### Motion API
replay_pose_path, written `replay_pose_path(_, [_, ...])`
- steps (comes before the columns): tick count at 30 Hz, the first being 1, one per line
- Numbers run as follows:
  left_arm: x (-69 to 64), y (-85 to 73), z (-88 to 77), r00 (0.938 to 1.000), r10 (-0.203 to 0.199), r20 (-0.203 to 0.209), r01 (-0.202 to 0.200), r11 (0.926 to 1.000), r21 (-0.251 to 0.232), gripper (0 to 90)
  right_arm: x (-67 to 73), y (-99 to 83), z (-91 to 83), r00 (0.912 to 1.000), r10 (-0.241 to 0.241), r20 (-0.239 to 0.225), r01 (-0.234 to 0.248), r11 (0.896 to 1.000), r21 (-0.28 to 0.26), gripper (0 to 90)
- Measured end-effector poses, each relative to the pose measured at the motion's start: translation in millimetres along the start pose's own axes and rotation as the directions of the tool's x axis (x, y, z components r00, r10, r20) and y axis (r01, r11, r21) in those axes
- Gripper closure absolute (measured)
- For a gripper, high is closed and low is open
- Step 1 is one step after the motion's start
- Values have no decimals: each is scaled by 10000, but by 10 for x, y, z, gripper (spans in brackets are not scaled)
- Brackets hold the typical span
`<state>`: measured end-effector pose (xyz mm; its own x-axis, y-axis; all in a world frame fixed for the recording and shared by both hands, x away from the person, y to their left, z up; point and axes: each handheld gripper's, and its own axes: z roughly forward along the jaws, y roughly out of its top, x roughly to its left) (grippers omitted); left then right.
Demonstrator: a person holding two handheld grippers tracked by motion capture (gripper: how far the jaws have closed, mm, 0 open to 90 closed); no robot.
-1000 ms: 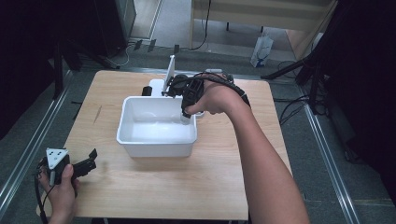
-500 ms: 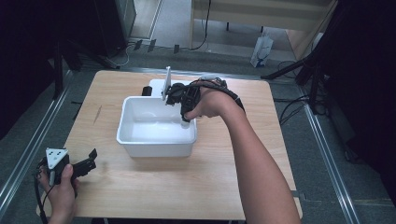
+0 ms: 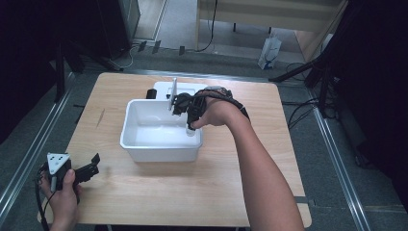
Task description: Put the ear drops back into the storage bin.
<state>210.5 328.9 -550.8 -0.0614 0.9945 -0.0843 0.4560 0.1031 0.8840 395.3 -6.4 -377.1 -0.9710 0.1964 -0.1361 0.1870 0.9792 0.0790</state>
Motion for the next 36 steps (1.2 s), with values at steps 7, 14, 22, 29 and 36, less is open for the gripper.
replay_pose_path(7, [-4,-2,0,10000,20,1,-20,10000,-51,2,-2,-81,119,9999,-91,-116,89,9998,-180,722])
replay_pose_path(14, [-9,-3,1,10000,3,14,-3,10000,-83,2,5,-59,292,9996,-286,-71,286,9996,-76,722])
replay_pose_path(22, [-8,-2,2,10000,-19,33,19,10000,-54,3,22,-23,453,9997,-249,-78,251,9992,306,722])
replay_pose_path(29, [-2,-1,-1,10000,16,56,-16,10000,7,2,13,12,572,9996,-295,31,293,9983,507,722])
replay_pose_path(36, [-2,-1,-1,10000,28,75,-28,10000,1,3,17,43,632,9996,-280,62,275,9969,732,721])
